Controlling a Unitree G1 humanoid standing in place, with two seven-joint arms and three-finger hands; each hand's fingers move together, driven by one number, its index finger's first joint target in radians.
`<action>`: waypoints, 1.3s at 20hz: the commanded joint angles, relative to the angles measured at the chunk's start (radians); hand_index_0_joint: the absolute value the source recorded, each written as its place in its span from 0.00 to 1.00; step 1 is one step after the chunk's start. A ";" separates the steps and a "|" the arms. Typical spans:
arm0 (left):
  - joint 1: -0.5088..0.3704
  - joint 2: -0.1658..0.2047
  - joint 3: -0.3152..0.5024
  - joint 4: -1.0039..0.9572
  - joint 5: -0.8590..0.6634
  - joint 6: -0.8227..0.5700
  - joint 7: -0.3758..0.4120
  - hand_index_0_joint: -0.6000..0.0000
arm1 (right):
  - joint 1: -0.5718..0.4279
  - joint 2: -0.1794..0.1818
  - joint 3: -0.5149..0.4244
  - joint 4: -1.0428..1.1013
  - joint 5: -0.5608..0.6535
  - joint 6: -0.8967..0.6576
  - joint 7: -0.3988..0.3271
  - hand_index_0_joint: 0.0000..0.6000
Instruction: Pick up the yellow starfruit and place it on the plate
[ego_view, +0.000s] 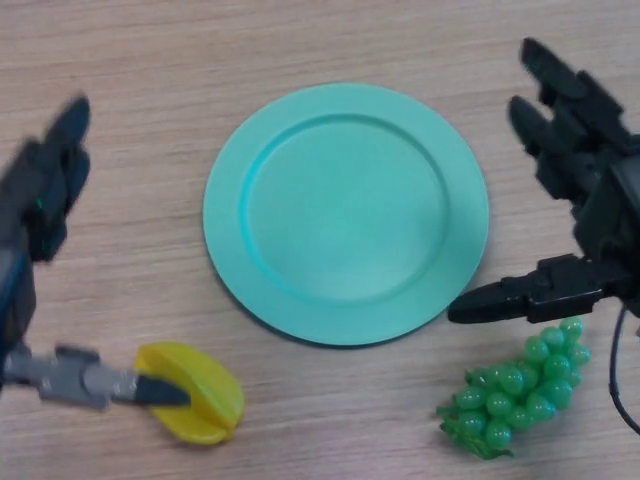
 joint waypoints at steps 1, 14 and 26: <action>0.063 -0.001 0.016 -0.020 -0.023 -0.205 0.171 1.00 | -0.047 -0.008 -0.033 -0.030 -0.029 -0.169 -0.005 0.00; 0.201 -0.010 -0.269 0.304 0.059 -0.507 0.499 1.00 | -0.074 0.001 -0.013 -0.009 -0.009 -0.178 -0.001 0.00; 0.162 0.002 -0.407 0.462 0.277 -0.416 0.705 1.00 | -0.043 -0.013 -0.040 -0.085 0.009 -0.118 0.010 0.00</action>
